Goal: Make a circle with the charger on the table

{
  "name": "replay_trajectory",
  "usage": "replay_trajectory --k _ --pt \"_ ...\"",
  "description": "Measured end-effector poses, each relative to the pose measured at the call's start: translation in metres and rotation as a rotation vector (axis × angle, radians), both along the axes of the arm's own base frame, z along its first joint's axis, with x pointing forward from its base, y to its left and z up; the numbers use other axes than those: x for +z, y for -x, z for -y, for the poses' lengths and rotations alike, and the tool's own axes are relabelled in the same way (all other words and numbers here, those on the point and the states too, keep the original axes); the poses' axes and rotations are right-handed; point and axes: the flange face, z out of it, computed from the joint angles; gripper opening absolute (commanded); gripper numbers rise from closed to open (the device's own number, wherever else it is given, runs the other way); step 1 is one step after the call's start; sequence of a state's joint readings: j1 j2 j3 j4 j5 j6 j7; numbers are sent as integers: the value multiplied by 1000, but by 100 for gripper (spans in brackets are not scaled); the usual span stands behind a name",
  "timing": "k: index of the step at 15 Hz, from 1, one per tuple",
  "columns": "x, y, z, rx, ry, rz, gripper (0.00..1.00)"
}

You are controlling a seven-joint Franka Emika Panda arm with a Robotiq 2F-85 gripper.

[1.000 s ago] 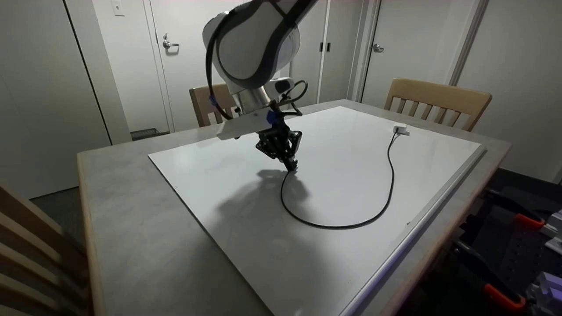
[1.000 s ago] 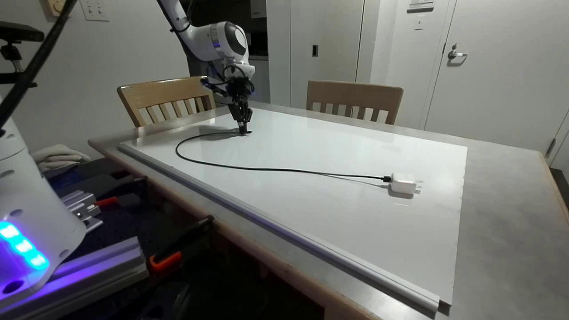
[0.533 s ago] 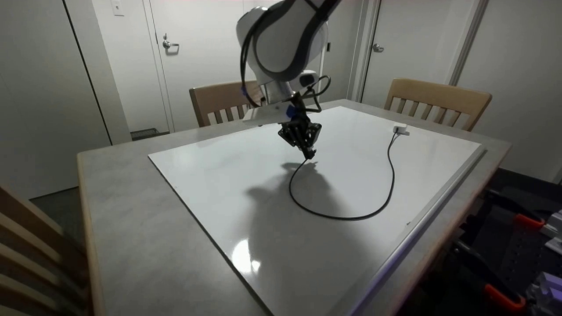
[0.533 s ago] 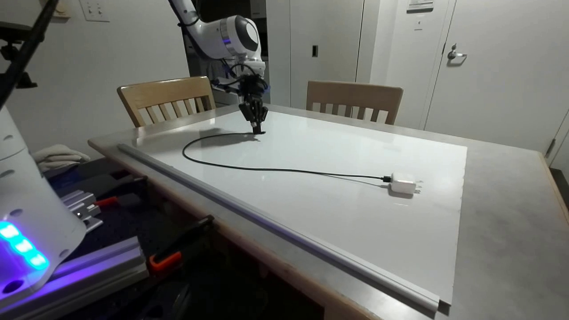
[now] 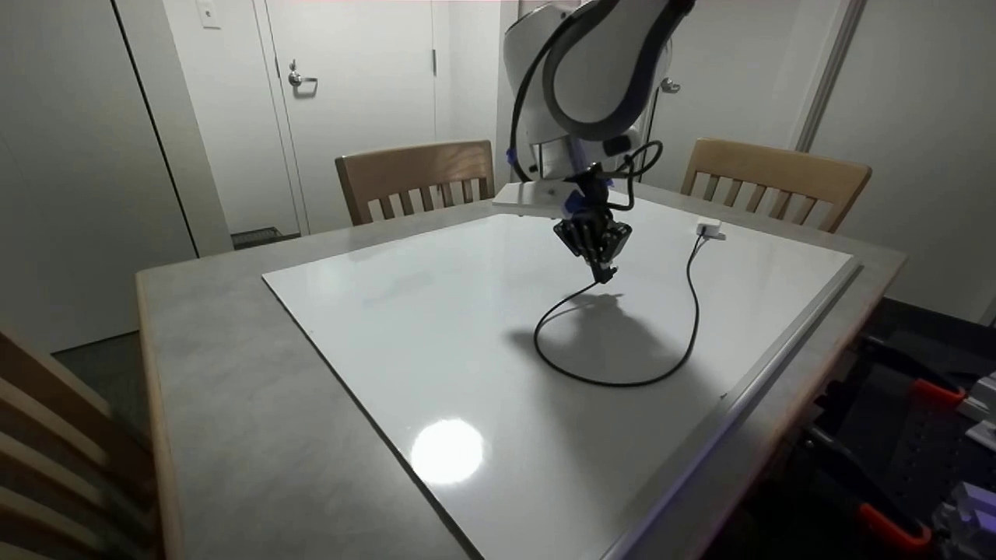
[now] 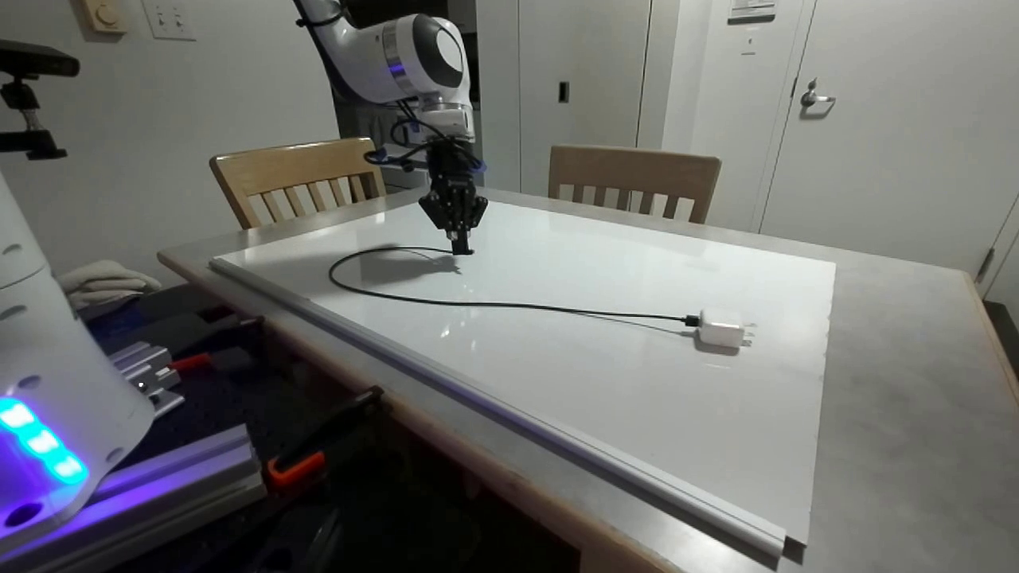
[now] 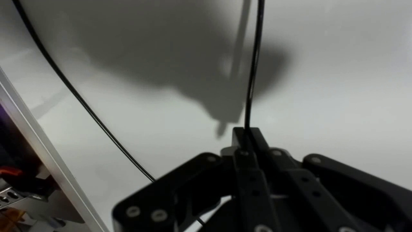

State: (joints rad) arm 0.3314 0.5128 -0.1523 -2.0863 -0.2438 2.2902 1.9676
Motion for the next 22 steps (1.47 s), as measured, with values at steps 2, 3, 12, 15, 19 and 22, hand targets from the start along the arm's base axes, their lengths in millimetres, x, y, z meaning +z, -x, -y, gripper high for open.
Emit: replay_trajectory --k 2,3,12,15,19,22 --pt "3 2 0 -5 -1 4 1" --pt "3 2 -1 0 -1 5 1" --pt "8 -26 36 -184 112 168 1" --pt "8 -28 57 -294 143 206 1" --pt "-3 -15 89 -492 172 264 1" --pt "-20 10 113 -660 191 307 1"
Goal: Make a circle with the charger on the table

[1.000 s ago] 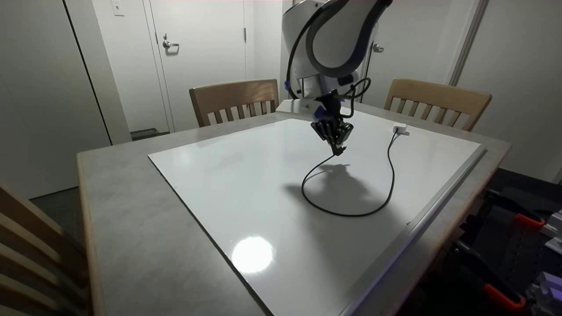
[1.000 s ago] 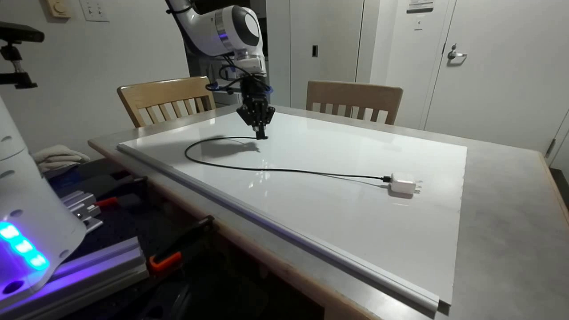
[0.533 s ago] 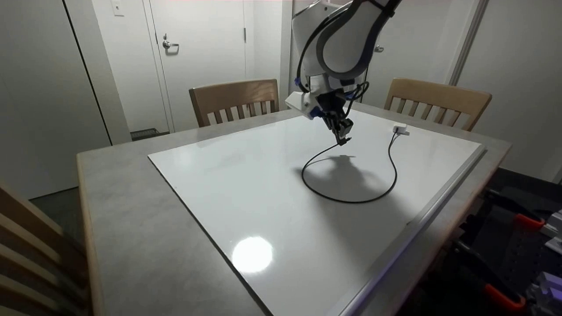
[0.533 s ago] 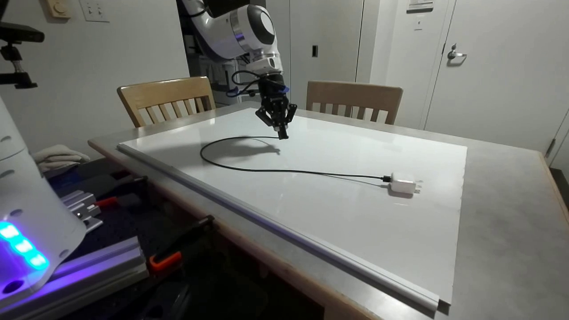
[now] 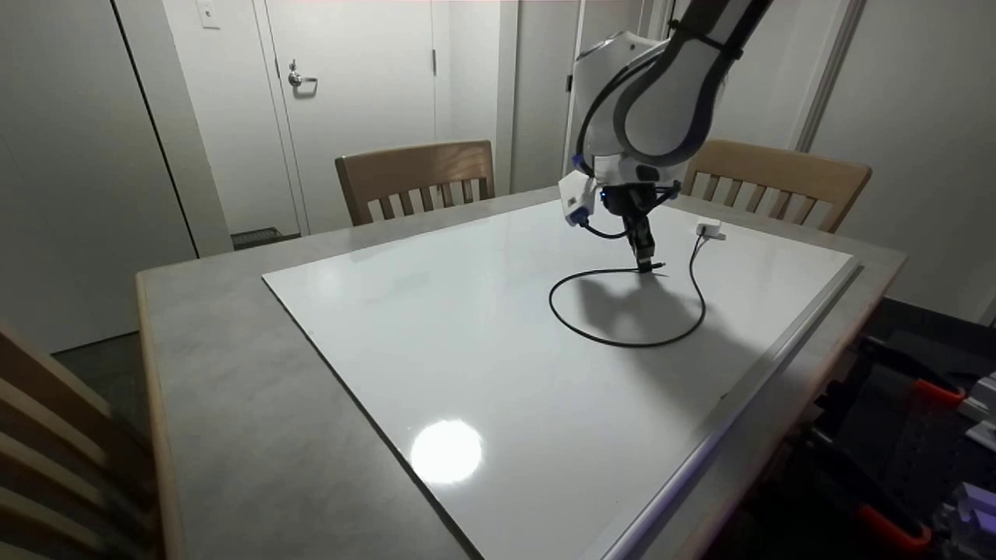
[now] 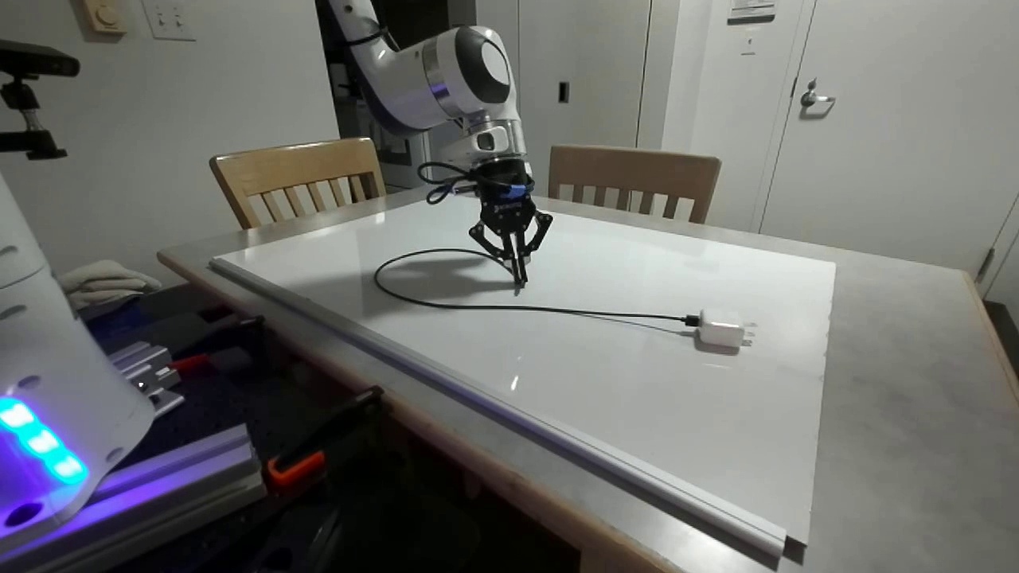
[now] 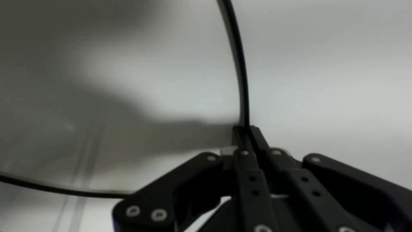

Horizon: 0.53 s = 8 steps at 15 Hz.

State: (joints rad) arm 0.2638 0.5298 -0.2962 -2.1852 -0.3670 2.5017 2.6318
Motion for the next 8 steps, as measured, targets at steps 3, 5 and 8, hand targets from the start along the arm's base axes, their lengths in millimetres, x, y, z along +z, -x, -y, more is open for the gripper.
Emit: replay_trajectory --k 3,5,8 --pt "5 13 30 -126 -19 61 1" --pt "4 25 40 -184 -11 77 31" --pt "5 32 33 -179 1 93 51"
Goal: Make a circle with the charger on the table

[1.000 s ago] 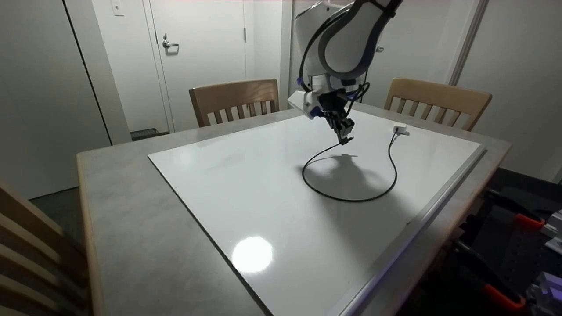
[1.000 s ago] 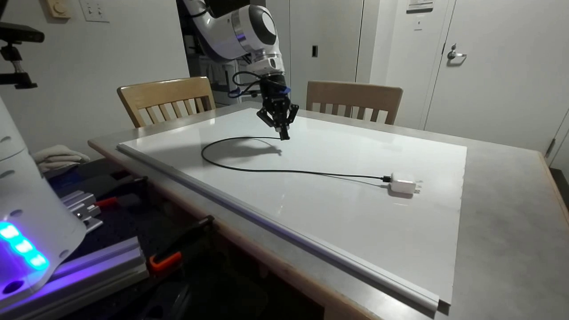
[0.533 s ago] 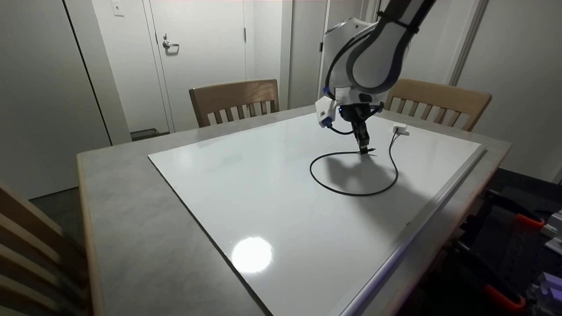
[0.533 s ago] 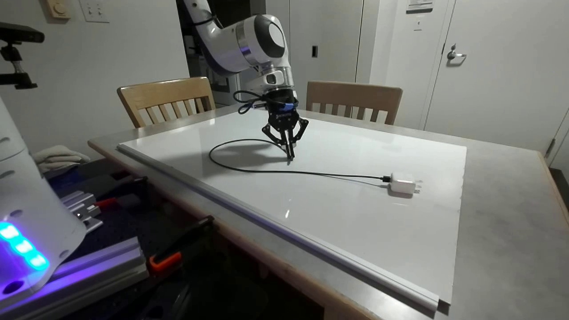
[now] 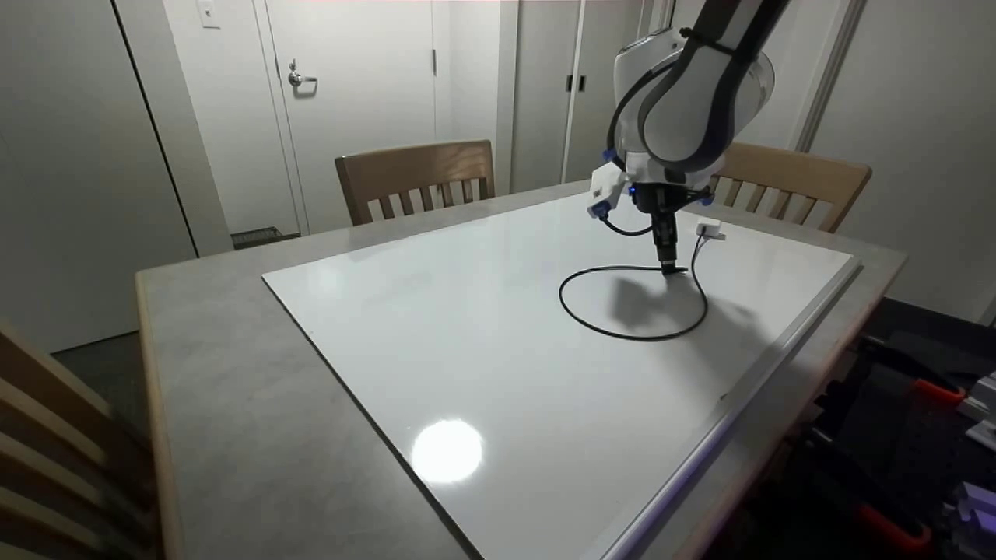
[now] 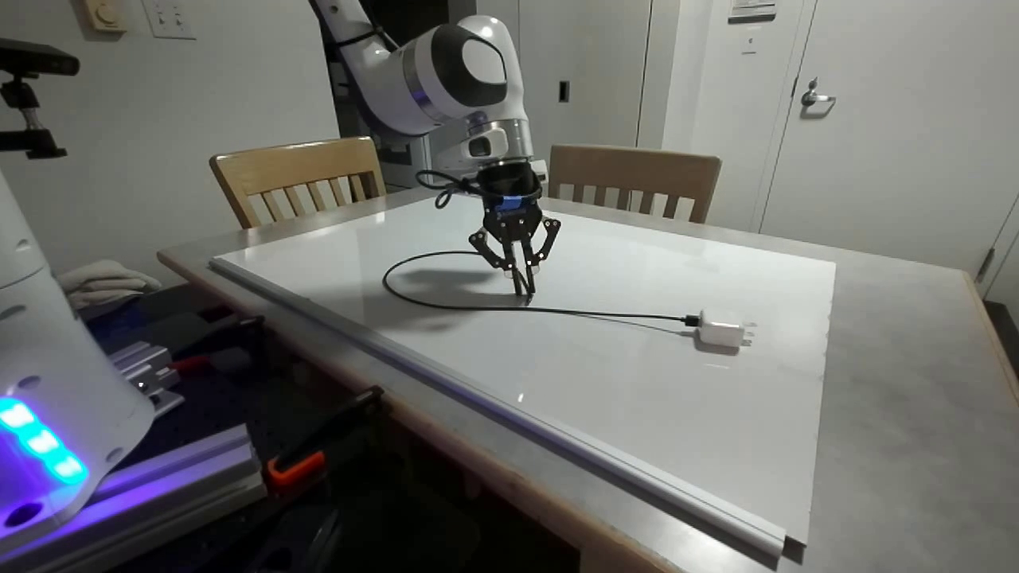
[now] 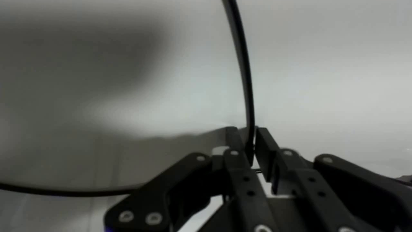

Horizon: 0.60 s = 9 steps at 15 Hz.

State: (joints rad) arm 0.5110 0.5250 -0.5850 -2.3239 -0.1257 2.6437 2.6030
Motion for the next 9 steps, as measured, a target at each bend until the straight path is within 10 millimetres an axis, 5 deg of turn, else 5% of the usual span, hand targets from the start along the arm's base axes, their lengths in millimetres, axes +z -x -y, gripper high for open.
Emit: replay_trajectory --k 6,9 --pt "9 1 -35 80 30 7 94" --pt "23 -1 -44 140 24 8 100"
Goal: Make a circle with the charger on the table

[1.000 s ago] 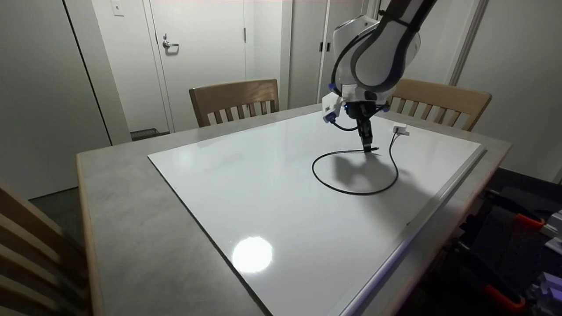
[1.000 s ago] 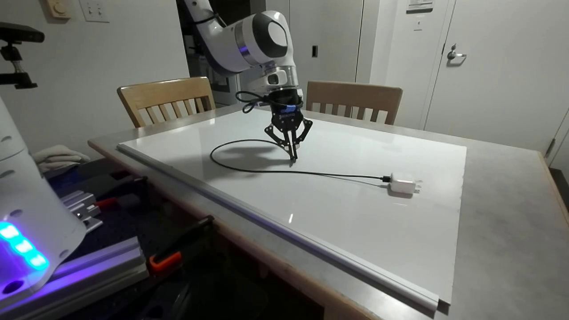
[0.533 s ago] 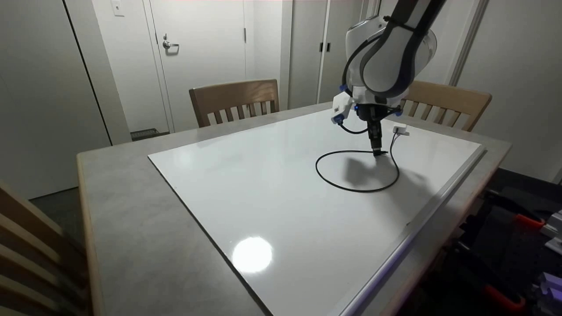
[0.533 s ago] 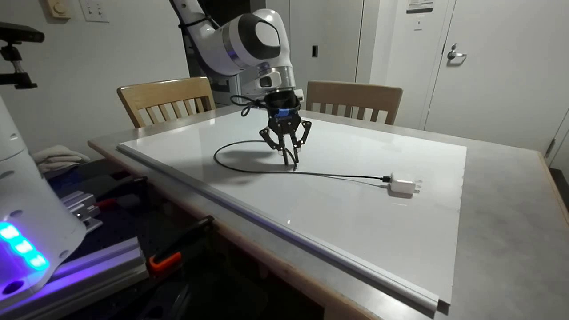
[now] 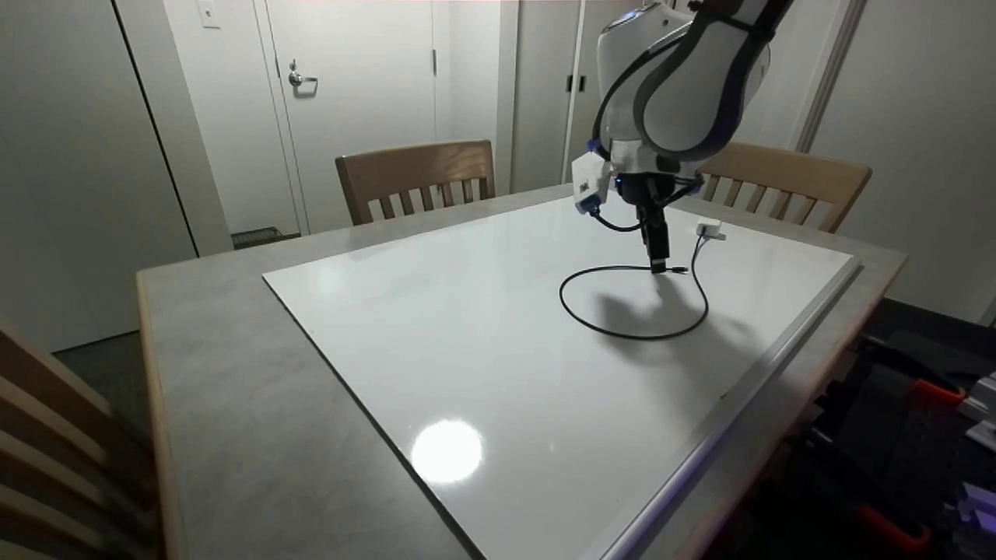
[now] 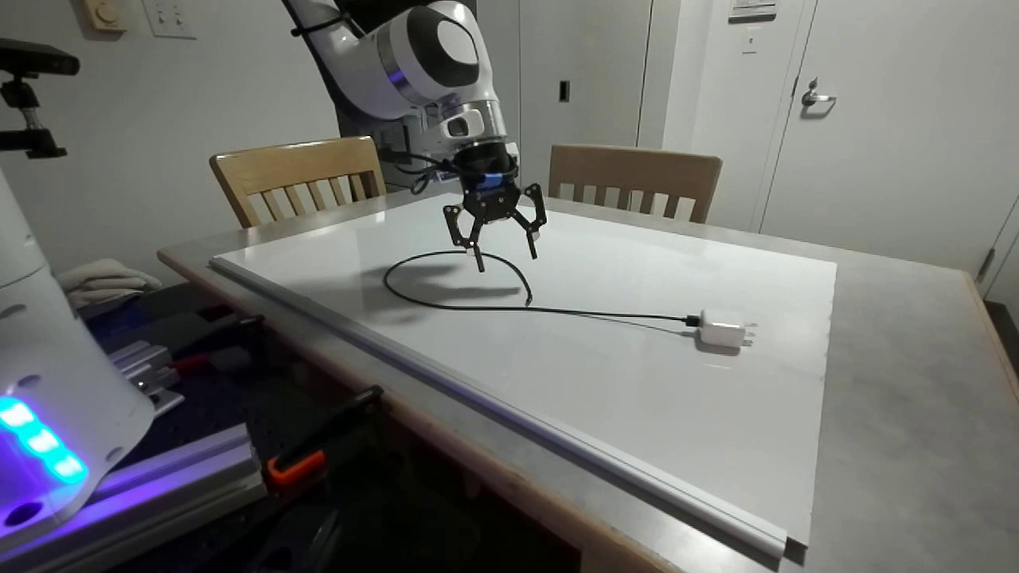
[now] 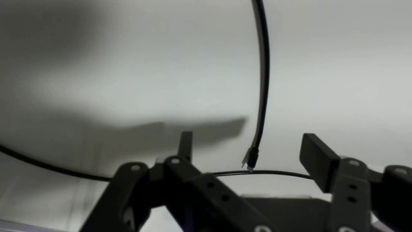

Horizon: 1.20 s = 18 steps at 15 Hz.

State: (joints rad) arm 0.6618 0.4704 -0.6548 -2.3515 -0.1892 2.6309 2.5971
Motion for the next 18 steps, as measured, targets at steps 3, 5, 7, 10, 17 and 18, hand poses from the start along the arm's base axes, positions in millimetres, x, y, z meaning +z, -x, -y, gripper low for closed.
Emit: replay_trajectory --k 3,5,7,10,17,18 --pt "20 7 6 74 -89 -26 100" --pt "33 17 19 136 -159 -44 100" --pt "43 27 31 163 -198 -45 100" --pt "46 31 30 175 -209 -44 100" --pt "43 32 40 258 -164 -74 100" --pt "44 33 49 264 -161 -82 100"
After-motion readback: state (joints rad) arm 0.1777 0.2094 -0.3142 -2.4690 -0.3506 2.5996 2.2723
